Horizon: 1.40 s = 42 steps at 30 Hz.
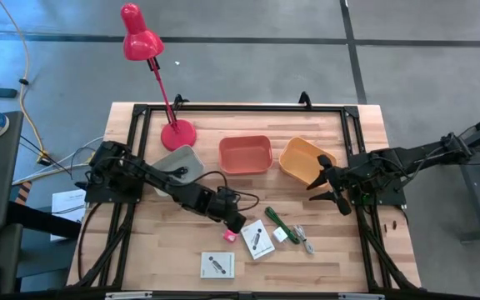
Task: Pick and place items into bin
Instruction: Put the left white charger cable into the gray bin
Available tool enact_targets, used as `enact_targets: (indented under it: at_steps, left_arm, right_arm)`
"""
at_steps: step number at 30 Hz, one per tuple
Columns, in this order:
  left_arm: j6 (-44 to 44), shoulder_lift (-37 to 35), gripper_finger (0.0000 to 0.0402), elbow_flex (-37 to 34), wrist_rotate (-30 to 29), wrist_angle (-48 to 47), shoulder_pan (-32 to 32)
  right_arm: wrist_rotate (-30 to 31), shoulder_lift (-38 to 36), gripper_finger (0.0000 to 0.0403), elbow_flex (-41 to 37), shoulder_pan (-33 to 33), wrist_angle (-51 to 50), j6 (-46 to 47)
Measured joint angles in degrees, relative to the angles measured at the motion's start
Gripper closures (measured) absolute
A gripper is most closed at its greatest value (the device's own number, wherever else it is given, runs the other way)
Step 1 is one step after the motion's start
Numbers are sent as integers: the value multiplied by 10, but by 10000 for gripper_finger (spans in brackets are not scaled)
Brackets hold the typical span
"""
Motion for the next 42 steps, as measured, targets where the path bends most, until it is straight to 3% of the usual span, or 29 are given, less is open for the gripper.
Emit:
enact_targets:
  at_steps: [5,15,23,42]
  left_arm:
    - [0,0,182,20,-9,-53,0]
    - [4,35,183,22,-20,-4,2]
    - [6,38,188,22,-50,-30,3]
    - [6,59,193,23,-56,-27,2]
  right_arm:
    - [5,0,261,0,0,0,0]
    - [16,0,261,0,0,2,14]
    - [13,0,261,0,0,-8,38]
    - [15,0,261,0,0,-17,44]
